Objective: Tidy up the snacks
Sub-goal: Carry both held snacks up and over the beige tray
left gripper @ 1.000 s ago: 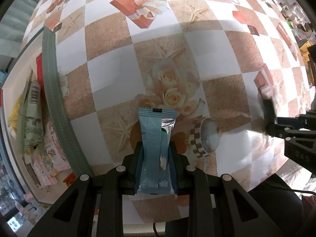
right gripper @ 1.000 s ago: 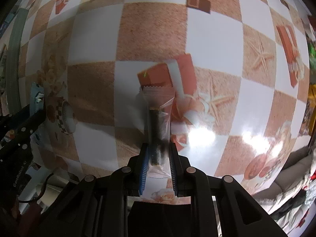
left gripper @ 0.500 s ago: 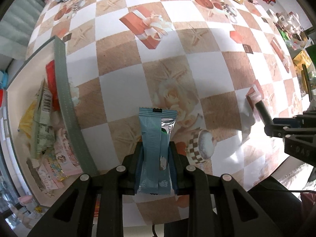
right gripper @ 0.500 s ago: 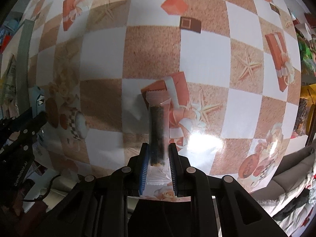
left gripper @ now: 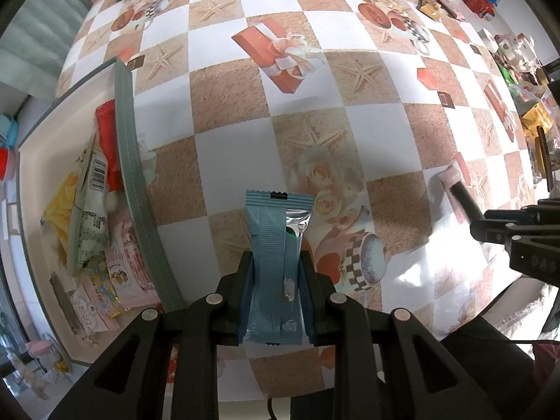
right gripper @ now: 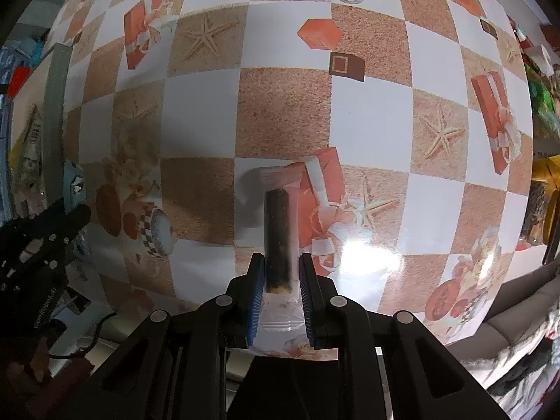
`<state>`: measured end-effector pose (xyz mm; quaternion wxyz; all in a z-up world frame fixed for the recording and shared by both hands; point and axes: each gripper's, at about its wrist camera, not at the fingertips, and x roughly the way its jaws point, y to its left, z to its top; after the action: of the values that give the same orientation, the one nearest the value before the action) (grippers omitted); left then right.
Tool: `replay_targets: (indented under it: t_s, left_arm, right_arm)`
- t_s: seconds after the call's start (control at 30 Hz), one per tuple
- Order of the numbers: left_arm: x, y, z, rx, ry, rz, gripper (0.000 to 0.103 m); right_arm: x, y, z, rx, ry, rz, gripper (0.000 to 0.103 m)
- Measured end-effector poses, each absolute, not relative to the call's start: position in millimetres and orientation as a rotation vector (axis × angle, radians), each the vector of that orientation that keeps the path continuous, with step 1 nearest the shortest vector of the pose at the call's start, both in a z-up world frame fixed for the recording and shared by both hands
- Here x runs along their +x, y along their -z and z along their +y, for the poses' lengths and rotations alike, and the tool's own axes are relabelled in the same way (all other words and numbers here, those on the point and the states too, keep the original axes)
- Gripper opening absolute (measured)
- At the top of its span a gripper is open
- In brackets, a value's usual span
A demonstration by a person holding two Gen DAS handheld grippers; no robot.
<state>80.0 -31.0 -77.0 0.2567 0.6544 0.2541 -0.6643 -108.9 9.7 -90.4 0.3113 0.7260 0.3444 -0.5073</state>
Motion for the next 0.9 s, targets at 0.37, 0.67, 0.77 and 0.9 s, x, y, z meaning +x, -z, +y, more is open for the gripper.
replay_targets:
  t_s: [0.37, 0.67, 0.77, 0.9]
  left_arm:
    - [73.6, 59.4, -39.5, 1.726, 1.832, 0.665, 0.027]
    - [117.3, 11.6, -85.3, 1.509, 1.784, 0.769, 0.027]
    - [136.3, 1.6, -101.1, 1.435, 1.745, 0.793, 0.027]
    - [170.5, -3.5, -124.1, 1.360, 1.675, 0.835, 0.027]
  right_arm:
    - [-138.7, 70.2, 25.4, 1.940, 1.371, 0.758, 0.021]
    - [-125.1, 34.2, -19.3, 1.821, 1.307, 0.664, 0.021]
    - [-108.4, 14.7, -53.6, 1.752, 1.255, 0.663, 0.021]
    - [-95.3, 16.6, -67.7, 1.710, 1.267, 0.760, 0.027]
